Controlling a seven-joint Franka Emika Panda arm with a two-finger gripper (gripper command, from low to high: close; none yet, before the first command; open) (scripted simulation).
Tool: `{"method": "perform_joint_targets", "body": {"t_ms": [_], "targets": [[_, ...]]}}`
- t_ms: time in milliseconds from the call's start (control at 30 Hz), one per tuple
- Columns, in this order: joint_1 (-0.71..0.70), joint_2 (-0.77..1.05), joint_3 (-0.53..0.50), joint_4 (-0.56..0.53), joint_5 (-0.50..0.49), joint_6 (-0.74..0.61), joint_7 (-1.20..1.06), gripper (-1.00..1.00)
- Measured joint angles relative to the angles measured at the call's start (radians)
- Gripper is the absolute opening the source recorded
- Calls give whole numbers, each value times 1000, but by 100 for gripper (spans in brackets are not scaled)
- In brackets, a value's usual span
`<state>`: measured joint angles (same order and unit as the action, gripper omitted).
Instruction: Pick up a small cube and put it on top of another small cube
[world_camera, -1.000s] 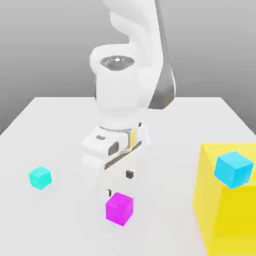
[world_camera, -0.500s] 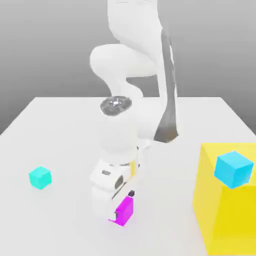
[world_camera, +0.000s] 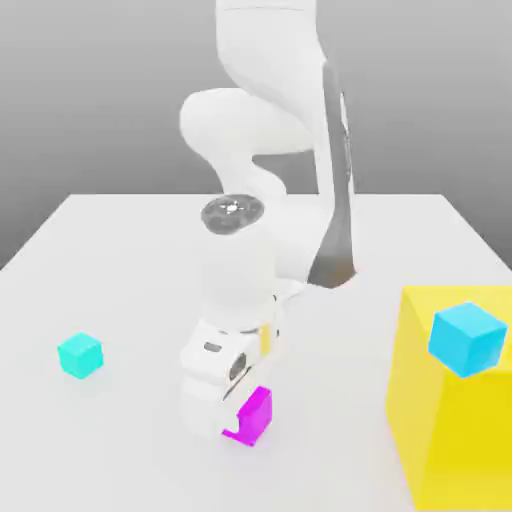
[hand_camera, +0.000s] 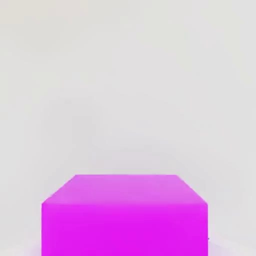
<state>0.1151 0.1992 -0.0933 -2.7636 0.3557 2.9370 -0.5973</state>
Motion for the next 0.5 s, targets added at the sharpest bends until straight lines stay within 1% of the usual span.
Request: {"method": "perform_joint_targets", "body": {"t_ms": [100,167,333,400,500], "targets": [[17,-48,-28,-11,-50,-36,38,-100],[28,-82,-52,-20,-106,-57,80,-100],[25,-163,-102,-44,-305,-98,238,-100],[40,-167,-98,-9,-339,-128,307,-100],[92,-174,-77,89,-382,-207,396,-100]]}}
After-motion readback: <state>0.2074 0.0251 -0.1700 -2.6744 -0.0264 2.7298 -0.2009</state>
